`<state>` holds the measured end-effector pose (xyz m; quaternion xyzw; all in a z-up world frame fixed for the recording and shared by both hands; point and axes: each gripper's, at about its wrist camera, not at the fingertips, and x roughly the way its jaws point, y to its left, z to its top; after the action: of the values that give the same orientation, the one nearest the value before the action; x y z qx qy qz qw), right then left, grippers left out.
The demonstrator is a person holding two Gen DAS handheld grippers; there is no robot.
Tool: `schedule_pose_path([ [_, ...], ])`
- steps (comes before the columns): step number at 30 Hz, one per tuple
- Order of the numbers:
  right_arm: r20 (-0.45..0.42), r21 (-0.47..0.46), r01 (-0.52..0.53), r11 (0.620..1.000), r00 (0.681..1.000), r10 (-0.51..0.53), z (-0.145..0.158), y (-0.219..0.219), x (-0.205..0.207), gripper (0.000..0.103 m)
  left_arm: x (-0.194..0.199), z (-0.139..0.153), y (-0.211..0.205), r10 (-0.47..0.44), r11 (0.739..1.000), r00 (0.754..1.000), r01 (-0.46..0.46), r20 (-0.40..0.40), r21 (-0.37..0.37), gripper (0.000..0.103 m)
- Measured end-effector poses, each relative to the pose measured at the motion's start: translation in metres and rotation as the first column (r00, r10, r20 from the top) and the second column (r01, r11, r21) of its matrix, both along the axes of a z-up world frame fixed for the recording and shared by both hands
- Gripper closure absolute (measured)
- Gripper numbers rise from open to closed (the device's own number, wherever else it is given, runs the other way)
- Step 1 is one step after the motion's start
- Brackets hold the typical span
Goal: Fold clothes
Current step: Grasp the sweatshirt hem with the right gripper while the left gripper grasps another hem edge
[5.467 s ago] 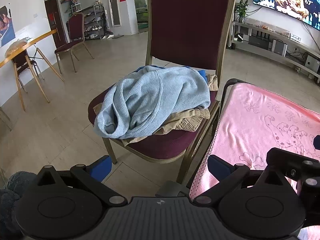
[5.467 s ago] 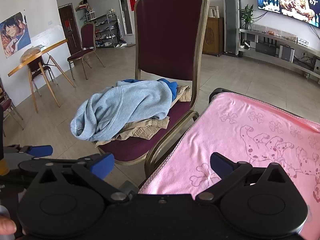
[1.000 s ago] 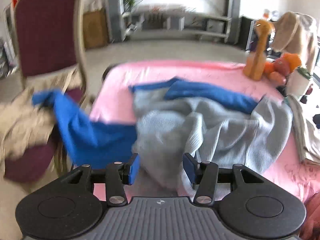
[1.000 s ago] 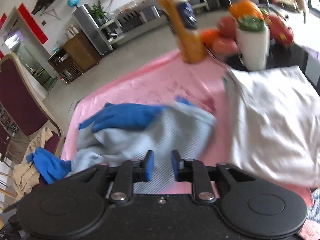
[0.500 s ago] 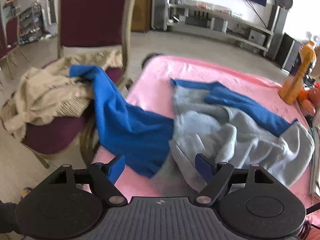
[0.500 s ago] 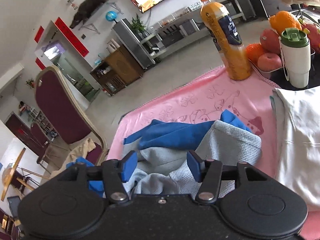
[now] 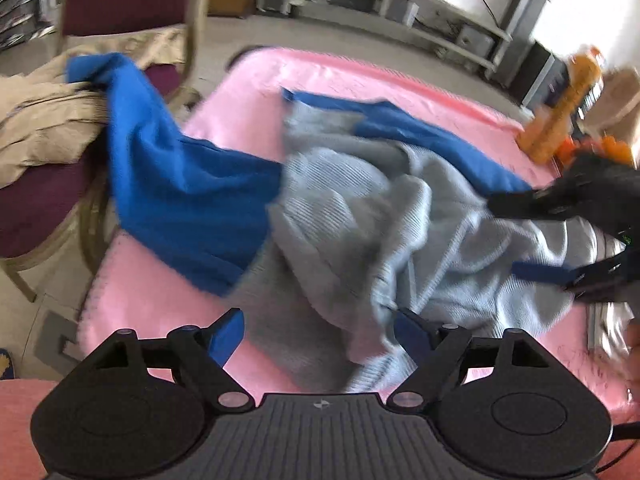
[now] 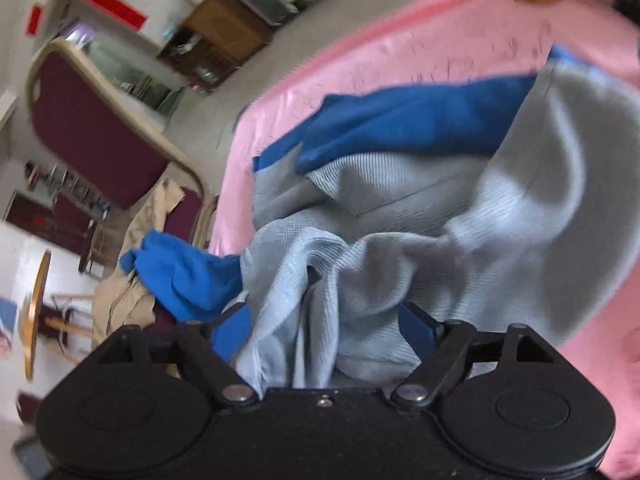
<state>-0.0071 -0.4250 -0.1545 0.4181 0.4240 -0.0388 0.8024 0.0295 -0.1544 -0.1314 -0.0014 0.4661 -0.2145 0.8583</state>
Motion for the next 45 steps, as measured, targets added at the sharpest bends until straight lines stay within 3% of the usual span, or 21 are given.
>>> schedule_pose_path([
  [2, -0.018, 0.064, 0.032, 0.997, 0.999, -0.031, -0.018, 0.004, 0.014, 0.028, 0.002, 0.005, 0.015, 0.039, 0.999, 0.999, -0.039, 0.006, -0.014, 0.021],
  [5, -0.061, 0.102, 0.034, 0.994, 0.998, -0.028, -0.039, 0.015, 0.028, 0.073, 0.002, 0.009, 0.037, 0.096, 0.995, 0.995, -0.096, 0.01, -0.028, 0.021],
  [7, -0.041, 0.07, 0.028, 0.997, 0.999, -0.025, -0.035, 0.021, 0.022, 0.093, 0.002, 0.01, 0.051, 0.134, 0.99, 0.991, -0.134, -0.001, -0.037, 0.021],
  [11, 0.061, -0.047, -0.003, 0.999, 0.998, 0.006, -0.001, 0.026, -0.013, 0.094, 0.001, 0.006, 0.073, 0.188, 0.979, 0.981, -0.191, -0.04, -0.073, 0.021],
  [15, 0.179, -0.113, 0.005, 0.994, 0.984, 0.015, 0.057, 0.015, -0.081, 0.094, 0.003, 0.003, 0.076, 0.215, 0.971, 0.975, -0.219, -0.054, -0.092, 0.021],
  [18, 0.222, -0.138, 0.047, 0.989, 0.975, -0.015, 0.086, 0.003, -0.138, 0.094, 0.009, -0.004, 0.071, 0.205, 0.966, 0.972, -0.22, -0.114, -0.136, 0.022],
  [22, 0.254, -0.06, 0.119, 0.991, 0.962, -0.1, 0.095, -0.012, -0.193, 0.094, 0.014, -0.023, 0.06, 0.193, 0.952, 0.947, -0.244, -0.255, -0.185, 0.024],
  [25, 0.319, 0.007, 0.179, 0.984, 0.932, -0.172, 0.102, -0.018, -0.206, 0.094, 0.005, -0.025, 0.054, 0.17, 0.943, 0.943, -0.24, -0.285, -0.229, 0.024],
  [29, 0.398, -0.006, 0.199, 0.98, 0.899, -0.18, 0.122, -0.016, -0.2, 0.094, -0.007, -0.033, 0.057, 0.127, 0.889, 0.908, -0.283, -0.4, -0.361, 0.022],
  [33, 0.428, 0.006, 0.191, 0.982, 0.886, -0.175, 0.129, -0.018, -0.193, 0.094, -0.017, -0.058, 0.053, 0.06, 0.789, 0.816, -0.391, -0.574, -0.474, 0.022],
  [34, 0.43, 0.011, 0.19, 0.982, 0.886, -0.176, 0.129, -0.019, -0.192, 0.094, -0.015, -0.06, 0.051, 0.057, 0.771, 0.808, -0.409, -0.586, -0.489, 0.022],
  [41, 0.424, 0.02, 0.212, 0.977, 0.883, -0.201, 0.13, -0.025, -0.202, 0.094, 0.006, -0.069, 0.042, 0.093, 0.655, 0.792, -0.506, -0.604, -0.562, 0.024],
  [45, 0.409, 0.013, 0.221, 0.975, 0.889, -0.207, 0.13, -0.026, -0.214, 0.094, 0.015, -0.072, 0.051, 0.135, 0.616, 0.775, -0.553, -0.617, -0.561, 0.024],
])
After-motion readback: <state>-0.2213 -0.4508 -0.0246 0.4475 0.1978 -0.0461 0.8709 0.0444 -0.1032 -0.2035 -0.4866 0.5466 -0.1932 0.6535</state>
